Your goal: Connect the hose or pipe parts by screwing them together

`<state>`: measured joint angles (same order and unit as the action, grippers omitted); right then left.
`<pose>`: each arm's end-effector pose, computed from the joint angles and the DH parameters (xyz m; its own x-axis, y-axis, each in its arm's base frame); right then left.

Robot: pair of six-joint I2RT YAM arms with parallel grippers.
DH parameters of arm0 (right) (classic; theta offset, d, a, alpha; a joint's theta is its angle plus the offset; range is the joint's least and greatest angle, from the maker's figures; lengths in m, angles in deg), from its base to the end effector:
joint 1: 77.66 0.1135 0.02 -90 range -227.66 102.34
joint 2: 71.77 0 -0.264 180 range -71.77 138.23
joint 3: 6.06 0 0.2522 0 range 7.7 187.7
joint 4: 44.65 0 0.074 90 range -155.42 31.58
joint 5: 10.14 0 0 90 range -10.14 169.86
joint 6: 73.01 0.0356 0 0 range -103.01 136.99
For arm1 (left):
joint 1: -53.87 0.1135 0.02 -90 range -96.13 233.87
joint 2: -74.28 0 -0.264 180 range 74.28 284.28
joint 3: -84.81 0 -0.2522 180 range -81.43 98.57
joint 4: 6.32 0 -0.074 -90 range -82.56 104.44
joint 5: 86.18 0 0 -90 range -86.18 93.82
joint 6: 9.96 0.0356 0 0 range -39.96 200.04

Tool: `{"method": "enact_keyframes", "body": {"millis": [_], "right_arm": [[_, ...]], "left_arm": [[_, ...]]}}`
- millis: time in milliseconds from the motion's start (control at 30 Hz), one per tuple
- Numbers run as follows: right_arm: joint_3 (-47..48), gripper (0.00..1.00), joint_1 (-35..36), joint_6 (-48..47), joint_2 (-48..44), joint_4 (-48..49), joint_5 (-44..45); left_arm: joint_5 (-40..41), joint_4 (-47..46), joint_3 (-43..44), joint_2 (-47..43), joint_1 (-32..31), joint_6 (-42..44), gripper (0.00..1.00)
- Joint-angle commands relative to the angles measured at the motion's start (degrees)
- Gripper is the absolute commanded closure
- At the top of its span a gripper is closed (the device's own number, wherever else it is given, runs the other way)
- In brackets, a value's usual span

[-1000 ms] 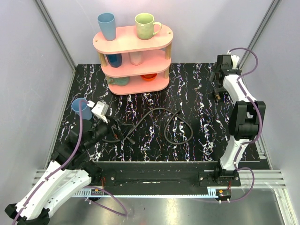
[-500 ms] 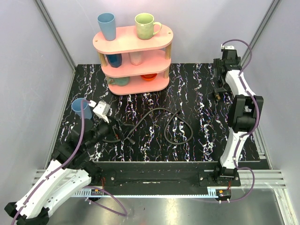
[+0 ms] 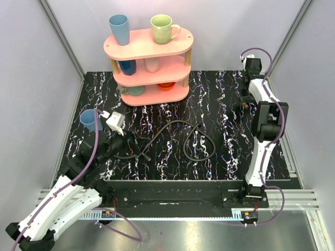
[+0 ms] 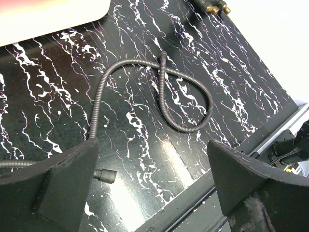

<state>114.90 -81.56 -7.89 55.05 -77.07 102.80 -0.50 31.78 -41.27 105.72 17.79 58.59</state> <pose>0.5108 -0.0487 0.2329 -0.7155 -0.3396 -0.6106 0.0737 0.8324 -0.5493 0.1061 -0.0806 0.3182 -0.4387 -0.1315 -0.8889 0.5216 0.7683 -0.3711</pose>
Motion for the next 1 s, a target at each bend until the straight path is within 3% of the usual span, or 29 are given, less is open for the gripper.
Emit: {"method": "enact_keyframes", "body": {"millis": [0, 133, 167, 233, 333, 667, 967], "right_arm": [[-2.86, 0.81, 0.47, -1.92, -4.65, 4.49, -8.51], [-14.62, 0.95, 1.87, -5.34, -12.02, 13.18, -15.81], [-21.78, 0.96, 3.45, -7.18, -15.78, 15.99, -17.73], [-33.12, 1.00, 5.99, -13.85, -19.49, 27.05, -17.93], [-39.94, 1.00, 10.13, -16.60, -24.60, 33.16, -15.64], [-52.09, 1.00, 22.26, -13.79, -35.50, 34.83, -24.24], [-52.27, 1.00, 34.73, -10.62, -33.49, 37.01, -23.21]], "left_arm": [[1.50, -2.89, 1.41, 0.02, -0.22, 0.53, 0.01], [1.68, -3.33, 1.59, 0.11, -0.22, 0.89, 0.01], [1.68, -3.33, 1.67, 0.11, -0.22, 0.89, 0.01], [1.42, -3.33, 1.59, 0.02, -0.22, 0.80, 0.01], [0.63, -3.59, 1.50, -0.33, -0.22, 0.71, 0.01], [3.25, -1.23, 1.32, -0.24, -0.22, -0.96, 0.02], [7.39, 2.55, 2.64, 1.08, -0.22, -1.57, 0.03]]}}
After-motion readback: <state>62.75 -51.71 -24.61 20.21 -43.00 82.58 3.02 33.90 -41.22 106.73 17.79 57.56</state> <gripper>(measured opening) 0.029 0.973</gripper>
